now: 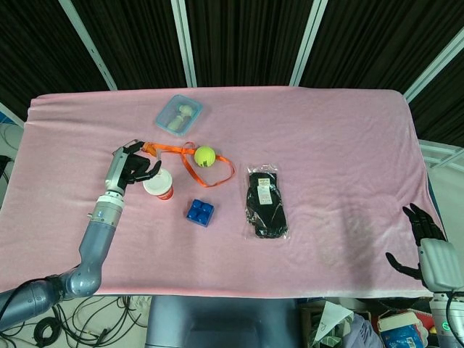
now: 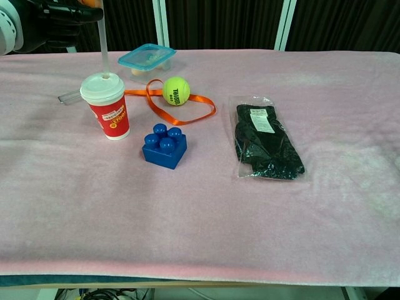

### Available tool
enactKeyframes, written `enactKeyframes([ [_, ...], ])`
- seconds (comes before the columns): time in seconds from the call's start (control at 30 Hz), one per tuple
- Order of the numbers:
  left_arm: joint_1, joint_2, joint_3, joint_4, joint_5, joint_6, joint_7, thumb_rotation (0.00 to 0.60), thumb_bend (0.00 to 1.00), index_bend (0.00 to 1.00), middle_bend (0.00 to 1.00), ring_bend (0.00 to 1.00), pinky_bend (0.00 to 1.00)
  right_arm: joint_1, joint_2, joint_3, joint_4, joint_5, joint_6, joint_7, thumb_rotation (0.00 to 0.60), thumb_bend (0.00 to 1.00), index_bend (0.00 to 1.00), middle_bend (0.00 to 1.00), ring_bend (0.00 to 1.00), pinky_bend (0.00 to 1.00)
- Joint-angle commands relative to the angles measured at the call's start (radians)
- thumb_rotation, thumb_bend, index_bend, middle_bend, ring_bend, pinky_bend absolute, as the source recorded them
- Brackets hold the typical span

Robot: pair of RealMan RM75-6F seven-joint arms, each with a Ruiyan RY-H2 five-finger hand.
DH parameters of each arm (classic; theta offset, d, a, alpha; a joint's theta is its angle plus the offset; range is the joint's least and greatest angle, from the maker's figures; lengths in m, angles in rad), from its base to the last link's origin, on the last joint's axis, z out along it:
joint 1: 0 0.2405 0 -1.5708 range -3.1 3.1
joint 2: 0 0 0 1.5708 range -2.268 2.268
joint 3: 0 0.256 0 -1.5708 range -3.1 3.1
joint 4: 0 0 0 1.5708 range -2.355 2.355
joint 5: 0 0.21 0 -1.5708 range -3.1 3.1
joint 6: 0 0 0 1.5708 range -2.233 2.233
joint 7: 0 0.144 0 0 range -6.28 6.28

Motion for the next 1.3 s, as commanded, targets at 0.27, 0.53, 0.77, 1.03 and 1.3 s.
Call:
enactKeyframes([
  [0.27,0.0,-0.011,0.01,0.026,-0.005,-0.008,-0.003,0.6,0.37,0.59,1.0,1.0,1.0,0.0,-0.002,0.001,0.003,-0.002,0.003,0.002,0.6,0.16,0.0,0.0,0.0,0.15],
  [0.53,-0.003,-0.021,0.017,0.043,0.009,-0.021,-0.012,0.6,0.28,0.55,1.0,1.0,1.0,0.0,-0.003,0.001,0.003,0.0,0.002,0.002,0.6,0.16,0.0,0.0,0.0,0.15],
  [0.77,0.002,-0.022,0.017,0.046,0.016,-0.021,-0.023,0.6,0.2,0.5,1.0,1.0,1.0,-0.001,-0.002,0.002,0.003,0.003,0.001,0.004,0.6,0.16,0.0,0.0,0.0,0.15],
  [1.03,0.012,-0.017,0.018,0.041,0.028,-0.016,-0.034,0.6,0.2,0.49,1.0,1.0,1.0,-0.001,-0.001,0.002,-0.001,0.005,-0.001,0.004,0.6,0.16,0.0,0.0,0.0,0.15],
  [1.3,0.034,0.013,0.02,0.011,0.055,-0.005,-0.042,0.6,0.2,0.49,1.0,1.0,1.0,0.0,0.001,0.0,-0.001,0.005,-0.004,0.0,0.6,0.16,0.0,0.0,0.0,0.15],
])
